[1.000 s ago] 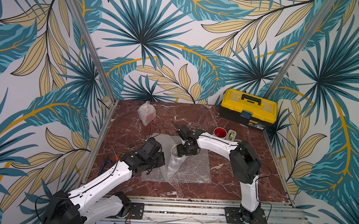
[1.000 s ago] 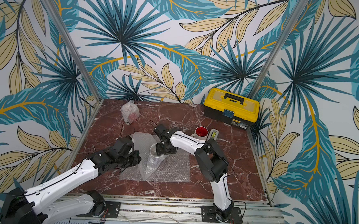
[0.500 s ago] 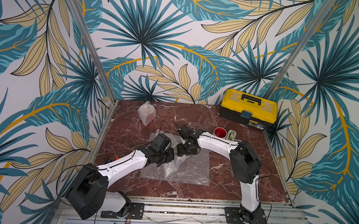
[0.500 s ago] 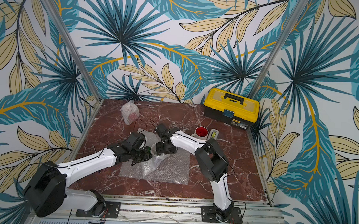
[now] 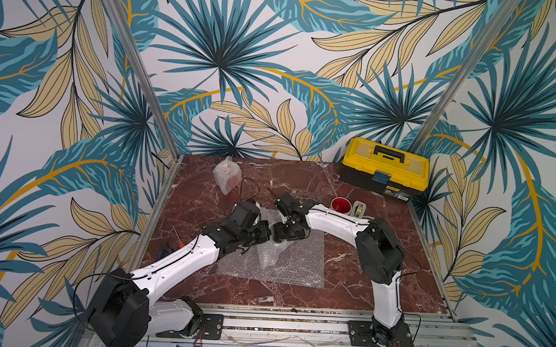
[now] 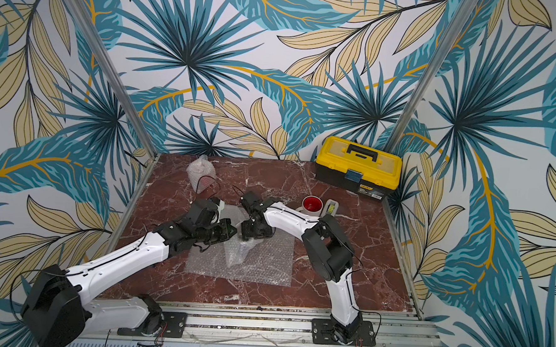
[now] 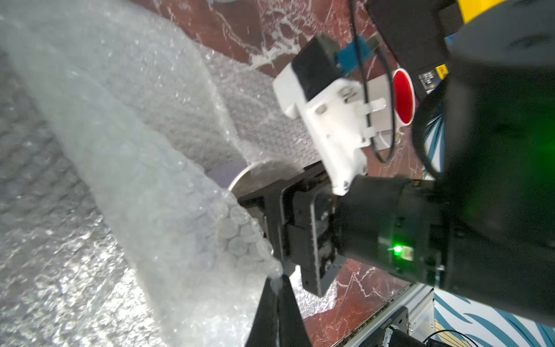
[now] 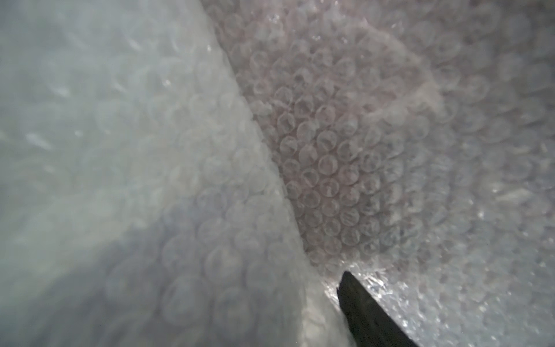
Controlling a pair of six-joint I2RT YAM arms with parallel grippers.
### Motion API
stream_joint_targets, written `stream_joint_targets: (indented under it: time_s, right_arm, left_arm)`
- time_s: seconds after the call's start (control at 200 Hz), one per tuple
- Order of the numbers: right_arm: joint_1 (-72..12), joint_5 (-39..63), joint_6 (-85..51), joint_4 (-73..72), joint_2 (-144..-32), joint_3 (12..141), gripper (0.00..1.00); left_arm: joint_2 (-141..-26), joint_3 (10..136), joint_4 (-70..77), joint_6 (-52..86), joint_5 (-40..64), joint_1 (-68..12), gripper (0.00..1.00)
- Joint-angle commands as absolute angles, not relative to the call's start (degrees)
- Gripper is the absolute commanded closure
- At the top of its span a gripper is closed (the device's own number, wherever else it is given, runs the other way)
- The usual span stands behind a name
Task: Wrap mugs in bubble wrap
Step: Wrap the mug in bubble wrap.
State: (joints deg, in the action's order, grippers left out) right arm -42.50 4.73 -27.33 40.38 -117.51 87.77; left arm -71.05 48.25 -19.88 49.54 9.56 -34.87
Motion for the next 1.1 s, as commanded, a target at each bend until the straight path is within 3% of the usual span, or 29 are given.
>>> stream_joint_targets:
  time_s: [0.0,0.631,1.097]
  right_arm:
    - [-43.3,6.1,-26.4,41.8,-119.8,87.2,0.31]
    - [-42.6,7.8,-26.7,38.1,-112.6,85.7,0.32]
    - [-41.7,0.1,-26.6,36.6,-104.4,80.7,0.32]
  left_arm:
    - [-72.0,52.2,-16.7,50.2,6.4,-34.6,1.0]
    - [-83.9,56.3,-16.6,56.2,2.0,-33.4,1.0]
    - [-88.6,58.1,-16.5,55.9,3.9,-33.5,1.0]
